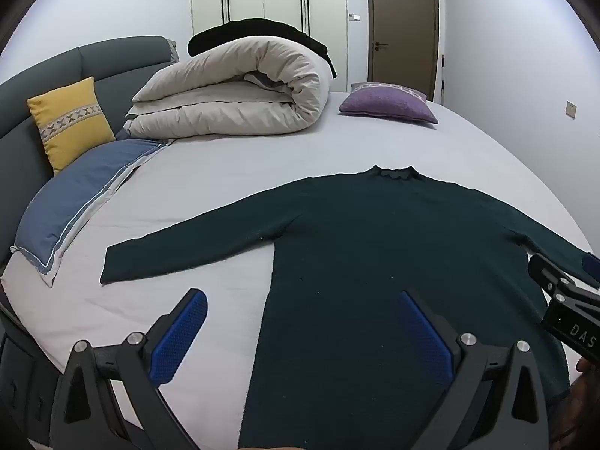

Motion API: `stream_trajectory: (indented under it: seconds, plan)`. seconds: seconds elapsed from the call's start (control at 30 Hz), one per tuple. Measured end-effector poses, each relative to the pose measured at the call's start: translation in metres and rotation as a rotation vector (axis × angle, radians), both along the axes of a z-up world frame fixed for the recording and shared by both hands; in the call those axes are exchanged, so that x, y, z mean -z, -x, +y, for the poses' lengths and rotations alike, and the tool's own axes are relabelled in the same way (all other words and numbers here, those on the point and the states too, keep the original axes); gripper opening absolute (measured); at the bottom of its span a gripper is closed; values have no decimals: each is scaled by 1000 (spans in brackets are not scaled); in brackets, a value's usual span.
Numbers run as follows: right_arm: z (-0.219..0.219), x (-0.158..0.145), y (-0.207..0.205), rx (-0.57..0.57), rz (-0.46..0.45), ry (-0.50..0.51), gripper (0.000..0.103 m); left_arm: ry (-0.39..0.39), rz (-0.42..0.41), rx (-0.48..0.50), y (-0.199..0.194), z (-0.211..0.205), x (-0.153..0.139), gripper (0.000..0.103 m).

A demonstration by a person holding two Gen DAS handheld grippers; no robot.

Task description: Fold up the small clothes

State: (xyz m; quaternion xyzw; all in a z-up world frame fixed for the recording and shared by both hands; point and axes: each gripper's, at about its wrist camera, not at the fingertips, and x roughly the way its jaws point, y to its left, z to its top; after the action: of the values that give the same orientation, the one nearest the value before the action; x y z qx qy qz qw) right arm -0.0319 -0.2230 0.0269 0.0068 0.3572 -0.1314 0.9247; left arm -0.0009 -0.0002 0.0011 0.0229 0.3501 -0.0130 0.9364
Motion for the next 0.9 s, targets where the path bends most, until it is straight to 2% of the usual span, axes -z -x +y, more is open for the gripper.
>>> stream_trajectory:
  seconds: [0.2,0.3,0.9]
  plan:
    - [-1,2,-1,-1,3,-13,103,21,1,-1,0,16,-7,103]
    - [0,1,0,-3,1,-14,103,3,0,-3,1,9,-4,103]
    - [2,-1,5,-8,-1,-18,103,7,-4,-5,2,11,-5,103]
